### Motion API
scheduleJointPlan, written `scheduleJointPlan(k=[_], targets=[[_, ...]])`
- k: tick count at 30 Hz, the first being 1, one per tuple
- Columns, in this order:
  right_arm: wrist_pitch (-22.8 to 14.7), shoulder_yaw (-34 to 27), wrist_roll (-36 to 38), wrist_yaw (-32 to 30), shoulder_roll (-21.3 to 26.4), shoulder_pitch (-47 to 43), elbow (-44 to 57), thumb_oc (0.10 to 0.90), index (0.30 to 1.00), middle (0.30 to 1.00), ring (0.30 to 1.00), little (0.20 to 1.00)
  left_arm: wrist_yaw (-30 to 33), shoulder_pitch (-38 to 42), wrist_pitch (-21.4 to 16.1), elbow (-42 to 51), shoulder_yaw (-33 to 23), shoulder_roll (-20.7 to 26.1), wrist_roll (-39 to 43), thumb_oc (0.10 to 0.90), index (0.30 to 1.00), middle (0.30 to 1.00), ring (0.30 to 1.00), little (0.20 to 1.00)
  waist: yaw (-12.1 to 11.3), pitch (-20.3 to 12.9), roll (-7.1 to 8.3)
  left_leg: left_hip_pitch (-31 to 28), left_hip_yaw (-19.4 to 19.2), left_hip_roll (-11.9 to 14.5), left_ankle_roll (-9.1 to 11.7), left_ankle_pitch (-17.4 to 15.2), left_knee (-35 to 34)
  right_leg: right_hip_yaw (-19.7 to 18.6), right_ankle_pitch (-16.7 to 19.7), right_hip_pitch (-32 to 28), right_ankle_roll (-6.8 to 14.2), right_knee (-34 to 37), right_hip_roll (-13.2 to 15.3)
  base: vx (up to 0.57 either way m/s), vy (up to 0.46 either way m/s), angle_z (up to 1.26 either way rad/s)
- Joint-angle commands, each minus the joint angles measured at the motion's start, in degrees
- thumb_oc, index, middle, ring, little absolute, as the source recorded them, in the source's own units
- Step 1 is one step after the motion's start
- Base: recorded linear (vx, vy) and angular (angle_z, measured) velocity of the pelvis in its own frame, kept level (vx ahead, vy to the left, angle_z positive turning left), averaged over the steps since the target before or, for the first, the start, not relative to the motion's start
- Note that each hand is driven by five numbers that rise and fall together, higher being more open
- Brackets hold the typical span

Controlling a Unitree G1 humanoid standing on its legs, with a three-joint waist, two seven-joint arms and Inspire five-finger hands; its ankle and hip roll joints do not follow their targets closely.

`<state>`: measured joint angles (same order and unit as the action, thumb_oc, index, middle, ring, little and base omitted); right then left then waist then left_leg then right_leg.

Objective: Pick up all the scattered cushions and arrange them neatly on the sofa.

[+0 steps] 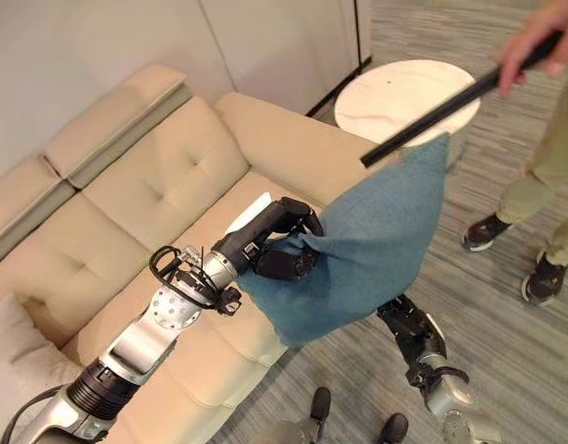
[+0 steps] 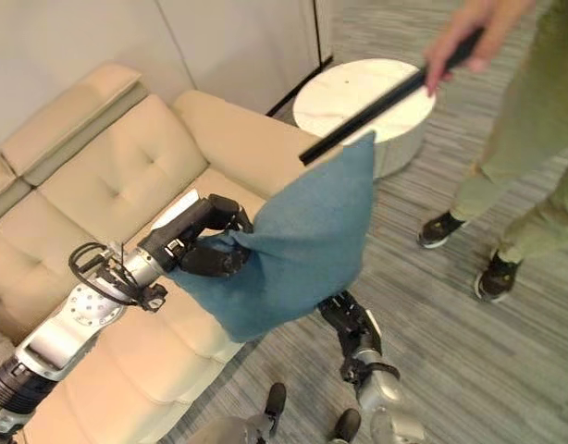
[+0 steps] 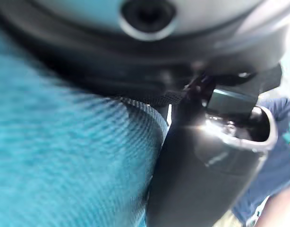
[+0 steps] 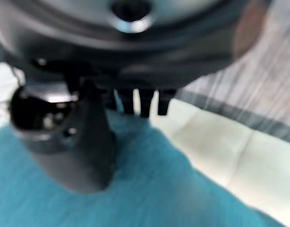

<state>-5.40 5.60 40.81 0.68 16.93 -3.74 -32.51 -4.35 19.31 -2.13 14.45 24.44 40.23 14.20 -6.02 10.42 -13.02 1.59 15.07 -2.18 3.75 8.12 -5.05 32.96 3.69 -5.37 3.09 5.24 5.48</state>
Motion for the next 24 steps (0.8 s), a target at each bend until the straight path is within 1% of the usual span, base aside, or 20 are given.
scheduleJointPlan(k=[1,2,3,7,13,15,17,19,21,22,23,24], targets=[[-4.91,8.62,1.47,3.86,-3.10,-3.59,15.01,0.400,0.300,0.300,0.300,0.300,3.56,3.37,-10.62,7.45,-7.02,-6.56,9.91,0.400,0.300,0.300,0.300,0.300,-3.63,-10.77,3.30,2.87,-2.14,-2.05,2.88,-2.10,0.05,0.31,-8.72,-3.31,2.05,-1.88,0.54,0.02,-0.018,0.55],[-4.58,9.02,1.29,4.32,-3.00,-3.50,15.98,0.400,0.300,0.300,0.300,0.300,3.43,2.91,-10.63,6.80,-7.07,-6.84,9.93,0.400,0.300,0.300,0.300,0.300,-3.81,-10.96,3.53,2.89,-2.11,-2.02,2.94,-2.10,0.05,0.49,-8.78,-3.41,2.00,-1.87,0.50,0.09,-0.079,0.41],[-4.44,9.58,1.31,4.85,-3.01,-3.30,16.67,0.400,0.300,0.300,0.300,0.300,3.39,1.94,-10.59,5.96,-7.33,-7.22,9.90,0.400,0.300,0.300,0.300,0.300,-4.10,-11.24,4.34,2.35,-2.14,-1.75,3.41,-3.49,0.05,-0.16,-10.14,-4.11,1.96,-1.65,0.21,0.10,-0.093,0.34],[-4.20,9.02,0.90,5.72,-2.02,-1.36,20.02,0.400,0.300,0.300,0.300,0.300,2.65,-3.73,-10.34,4.63,-8.98,-8.42,9.54,0.400,0.300,0.300,0.300,0.300,-4.90,-11.59,5.85,2.25,-1.58,-1.59,3.63,-3.72,0.05,0.42,-10.80,-4.66,1.62,-1.73,-0.10,0.04,-0.043,0.11],[-4.16,6.43,-2.65,5.74,0.27,2.39,22.62,0.400,0.300,0.300,0.300,0.300,1.89,-12.28,-9.79,2.87,-12.32,-10.74,9.05,0.400,0.300,0.300,0.300,0.300,-4.92,-11.29,7.13,2.40,-1.07,-1.21,3.74,-3.69,0.05,0.49,-11.21,-4.44,1.15,-1.73,-0.54,0.02,-0.015,0.06],[-4.34,5.81,-3.80,5.48,0.71,2.80,23.31,0.400,0.300,0.300,0.300,0.300,1.70,-13.50,-9.71,2.78,-12.74,-11.25,9.13,0.400,0.300,0.300,0.300,0.300,-4.83,-11.03,7.27,2.64,-1.06,-1.12,3.76,-3.57,0.05,0.50,-11.23,-4.36,1.11,-1.59,-0.56,0.00,0.000,0.00],[-4.92,3.43,-6.32,4.35,1.88,3.64,25.52,0.400,0.300,0.300,0.300,0.300,1.61,-15.34,-9.54,1.63,-13.09,-12.53,8.67,0.400,0.300,0.300,0.300,0.300,-4.17,-9.69,7.78,3.83,-1.77,-1.07,3.71,-3.27,0.48,1.13,-11.16,-4.12,1.11,-1.18,-0.38,-0.02,0.034,0.07],[-5.41,1.90,-7.69,3.48,2.66,3.85,27.46,0.400,0.300,0.300,0.300,0.300,1.63,-15.99,-9.57,0.73,-13.06,-13.42,8.58,0.400,0.300,0.300,0.300,0.300,-3.46,-8.48,8.37,4.91,-4.27,-0.97,3.44,-3.47,2.10,2.00,-11.07,-4.09,1.22,-1.20,0.10,-0.02,0.074,0.17],[-5.56,0.43,-8.65,2.42,3.23,3.33,28.90,0.400,0.300,0.300,0.300,0.300,1.74,-15.81,-9.83,0.15,-12.94,-14.12,8.59,0.400,0.300,0.300,0.300,0.300,-1.72,-7.93,9.36,6.63,-11.49,-0.02,2.34,-5.32,5.34,2.85,-10.73,-3.98,1.50,-1.43,1.03,0.02,0.119,0.38],[-5.40,0.01,-9.04,2.18,3.26,3.29,29.48,0.400,0.300,0.300,0.300,0.300,1.65,-15.98,-9.90,-0.33,-12.89,-14.36,8.86,0.400,0.300,0.300,0.300,0.300,-1.31,-8.07,9.86,6.61,-15.09,0.83,1.24,-6.29,6.13,2.91,-10.47,-3.91,1.60,-1.51,1.36,0.09,0.126,0.42],[-5.39,-0.33,-9.55,1.96,3.14,3.11,29.90,0.400,0.300,0.300,0.300,0.300,1.50,-16.45,-9.85,-0.78,-12.88,-14.34,8.94,0.400,0.300,0.300,0.300,0.300,-1.09,-8.41,10.20,6.20,-16.83,1.25,0.57,-6.81,6.00,3.11,-10.45,-4.04,1.56,-1.53,1.37,0.14,0.127,0.35],[-5.30,-0.54,-10.22,1.83,2.84,3.09,30.26,0.400,0.300,0.300,0.300,0.300,1.62,-17.32,-9.82,-1.28,-13.17,-14.47,8.83,0.400,0.300,0.300,0.300,0.300,-1.06,-8.54,10.61,5.85,-17.76,1.34,0.19,-7.14,6.18,3.13,-10.45,-4.23,1.65,-1.62,1.45,0.16,0.124,0.29]])
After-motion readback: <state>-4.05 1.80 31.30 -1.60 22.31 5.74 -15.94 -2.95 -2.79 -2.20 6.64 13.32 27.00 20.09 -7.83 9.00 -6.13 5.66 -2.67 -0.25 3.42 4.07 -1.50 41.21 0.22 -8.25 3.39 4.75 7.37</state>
